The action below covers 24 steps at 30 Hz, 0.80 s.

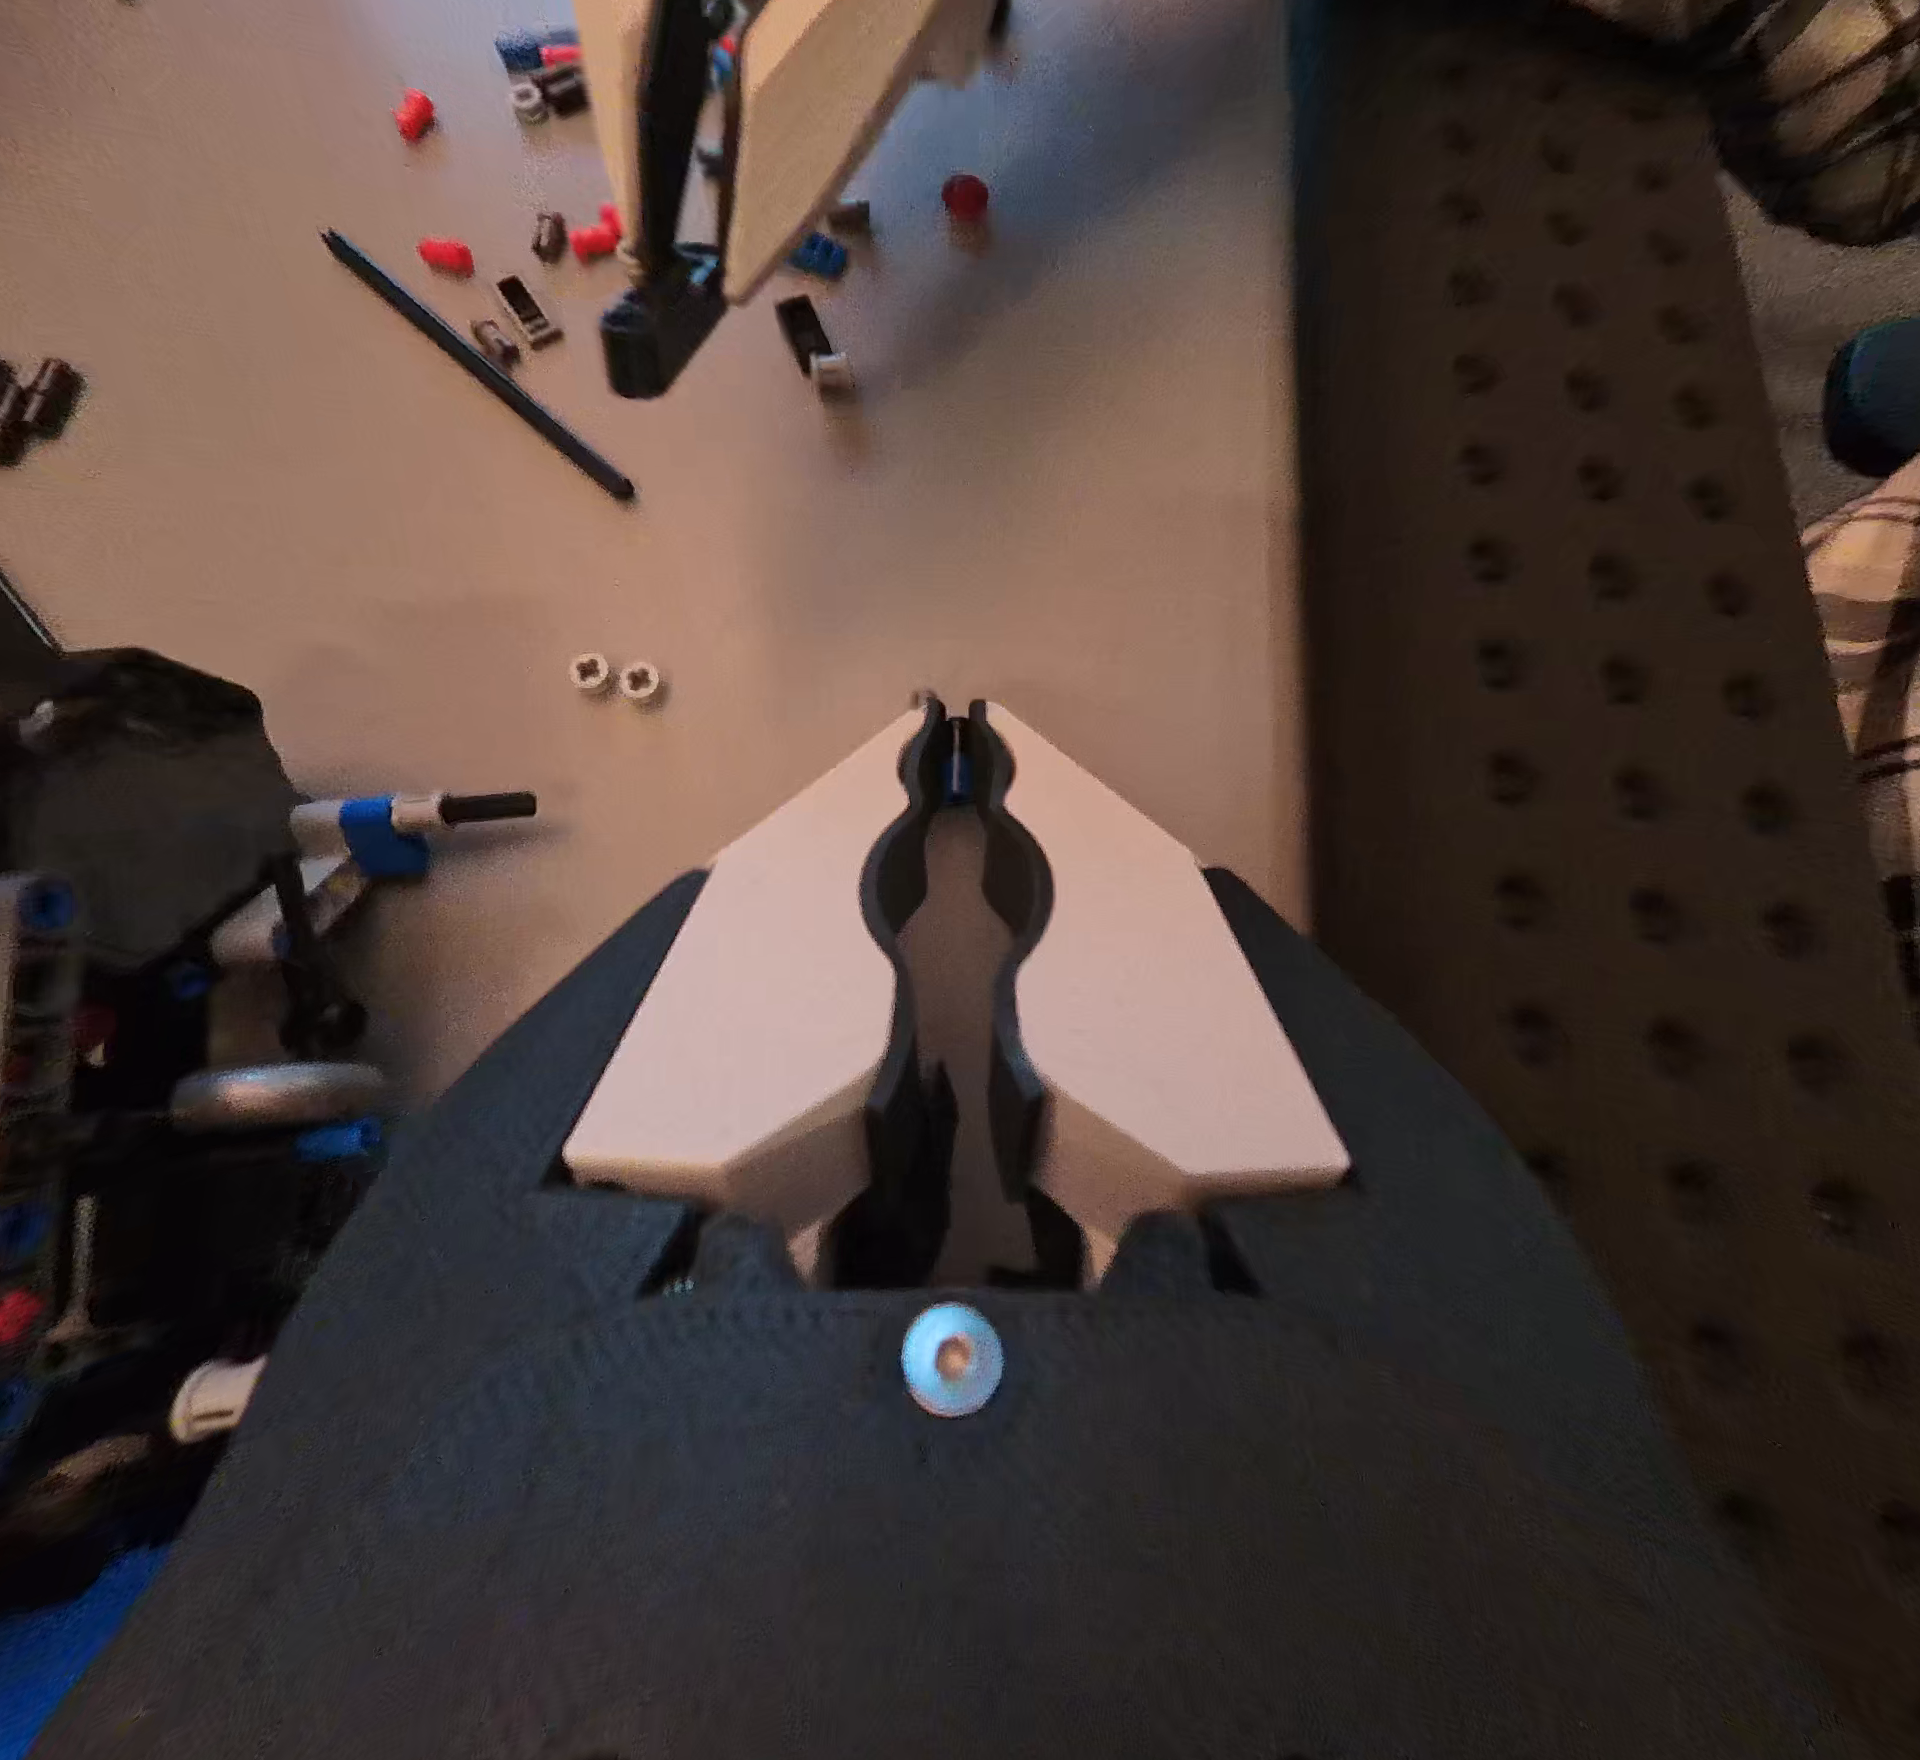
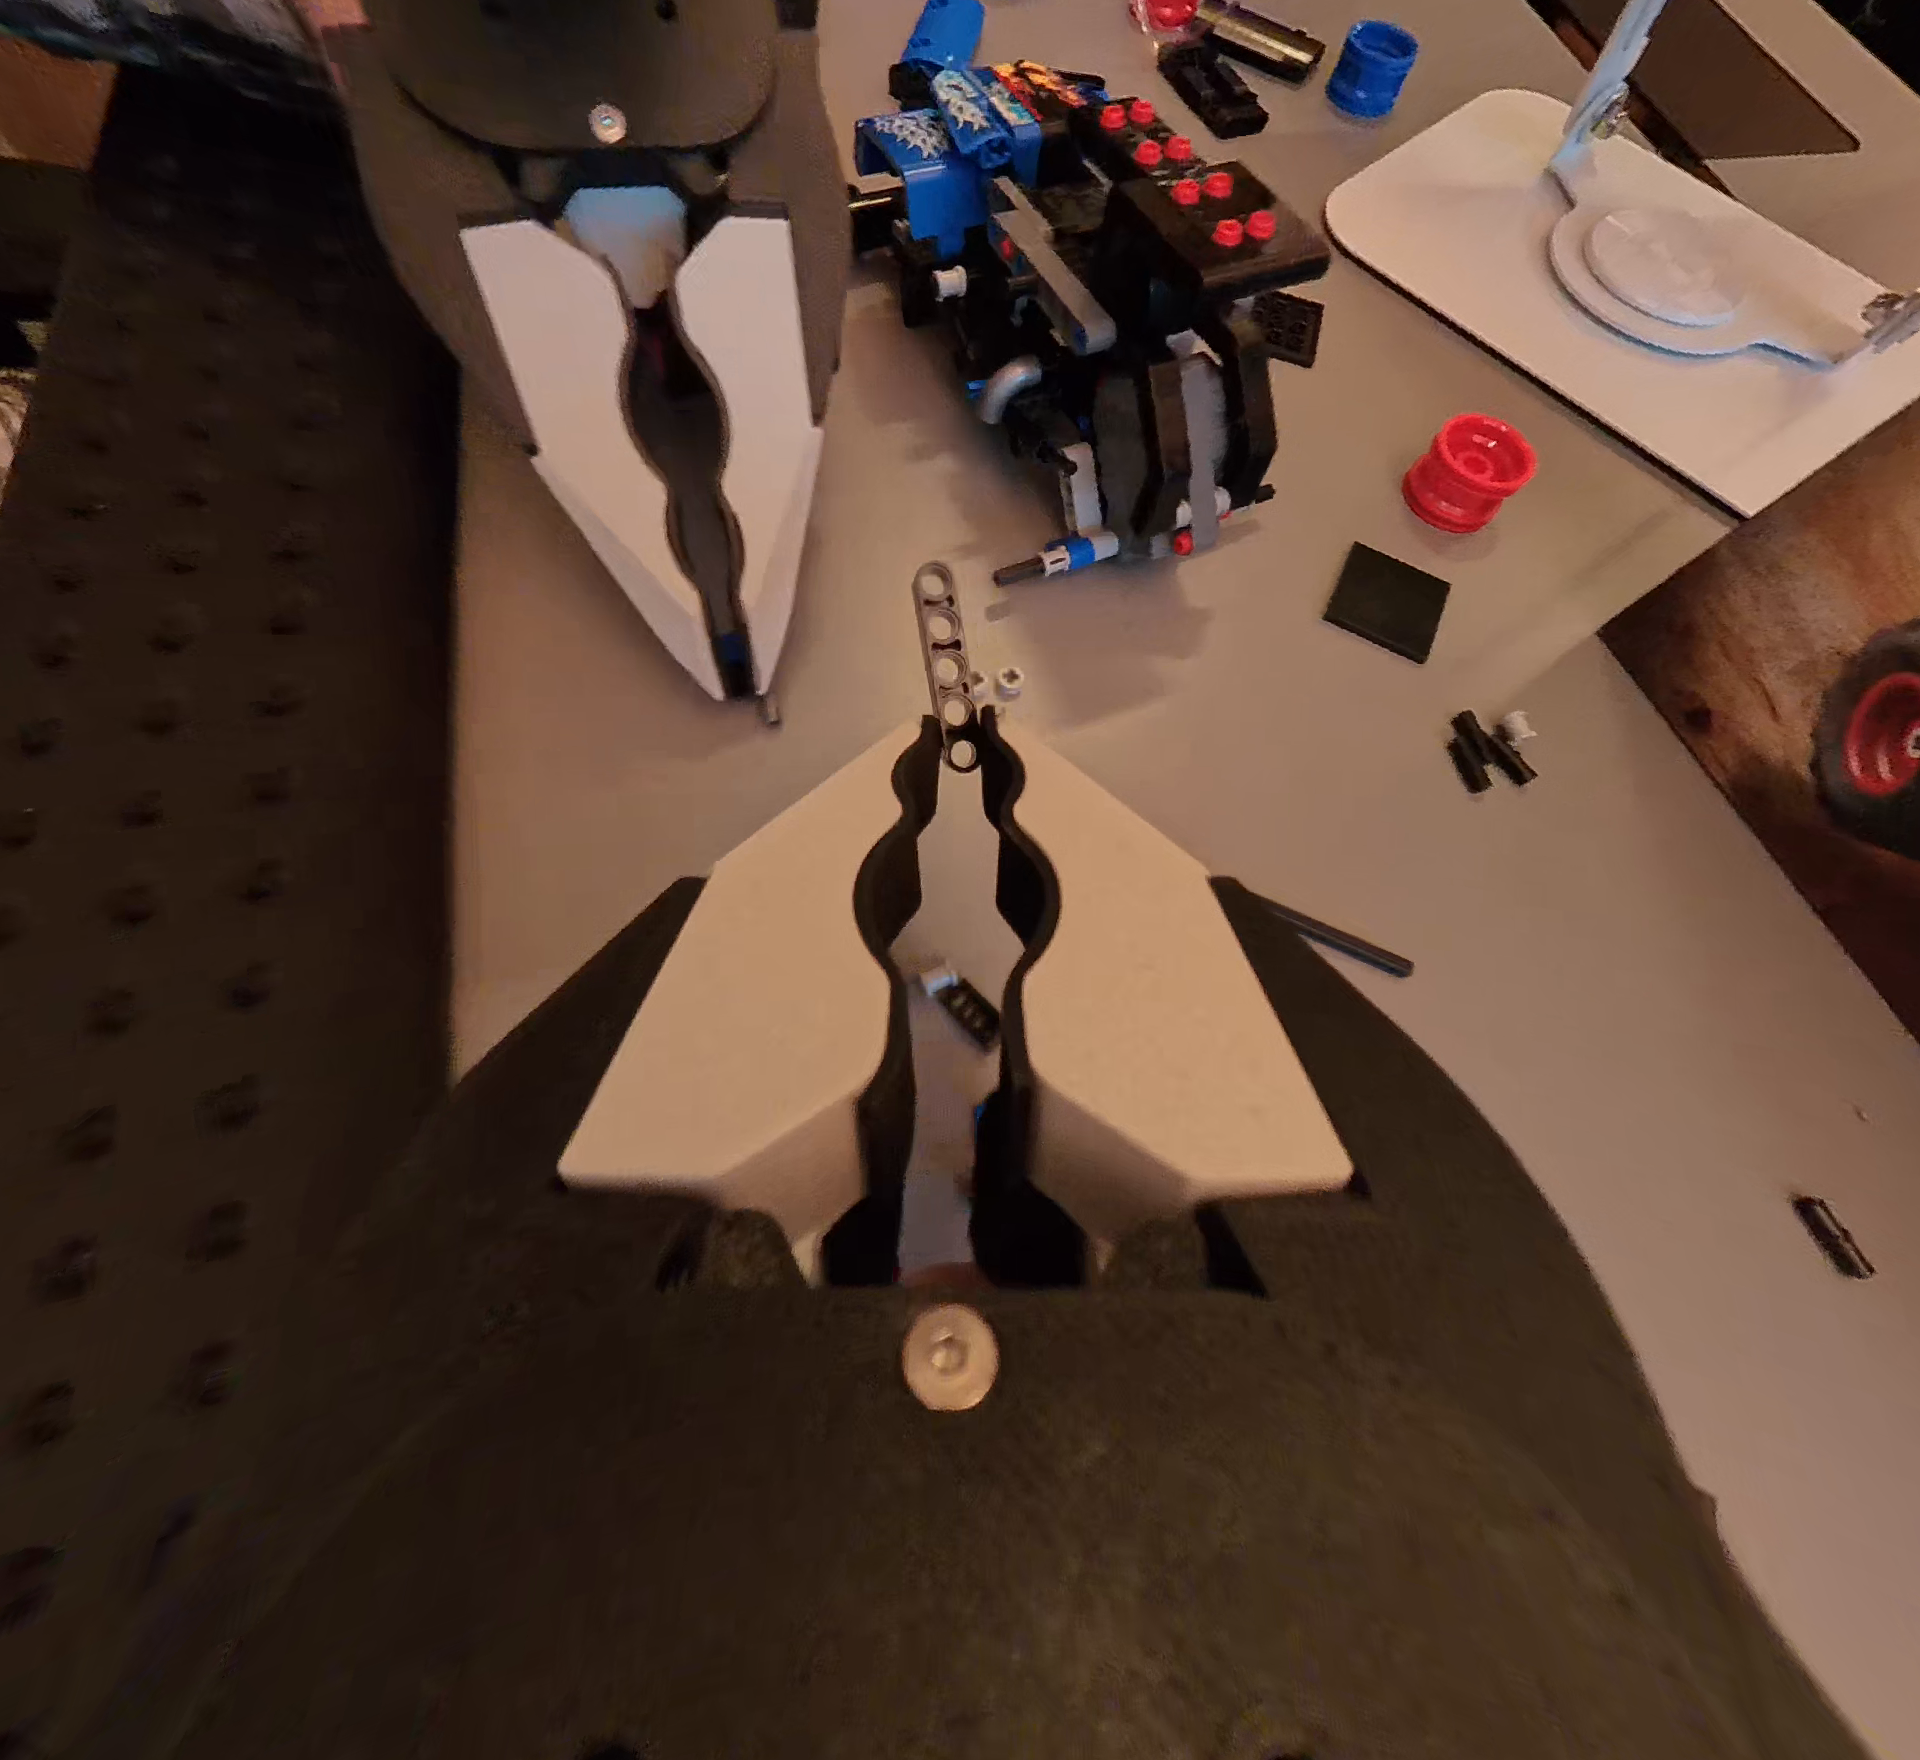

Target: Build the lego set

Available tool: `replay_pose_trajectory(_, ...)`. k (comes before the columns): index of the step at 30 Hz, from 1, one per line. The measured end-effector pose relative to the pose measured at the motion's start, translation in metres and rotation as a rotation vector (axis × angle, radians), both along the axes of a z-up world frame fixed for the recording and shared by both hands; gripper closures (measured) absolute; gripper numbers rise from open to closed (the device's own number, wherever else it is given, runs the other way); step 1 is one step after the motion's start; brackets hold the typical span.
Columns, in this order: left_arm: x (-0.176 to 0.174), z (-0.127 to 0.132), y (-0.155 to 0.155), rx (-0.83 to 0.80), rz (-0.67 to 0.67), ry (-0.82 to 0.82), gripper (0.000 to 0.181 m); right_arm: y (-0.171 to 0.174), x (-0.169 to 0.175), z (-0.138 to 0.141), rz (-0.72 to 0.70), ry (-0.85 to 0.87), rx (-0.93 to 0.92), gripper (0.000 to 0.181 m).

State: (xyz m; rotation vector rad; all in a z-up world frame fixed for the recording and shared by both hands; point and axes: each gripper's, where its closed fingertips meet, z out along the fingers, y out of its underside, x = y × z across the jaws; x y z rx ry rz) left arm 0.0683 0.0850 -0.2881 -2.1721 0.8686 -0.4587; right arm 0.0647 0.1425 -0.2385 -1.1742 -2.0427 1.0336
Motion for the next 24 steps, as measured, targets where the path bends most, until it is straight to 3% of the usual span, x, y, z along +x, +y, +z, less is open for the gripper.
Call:
replay_pose_trajectory(11, -0.010, 0.006, 0.006, -0.076, 0.078, -0.159, 0.179, -0.035, 0.007, -0.013, 0.133, -0.017, 0.039, 0.176)
replay_pose_trajectory(24, -0.016, 0.024, 0.007, -0.025, 0.101, -0.240, 0.179, -0.042, 0.015, -0.048, 0.179, -0.164, 0.128, 0.176)
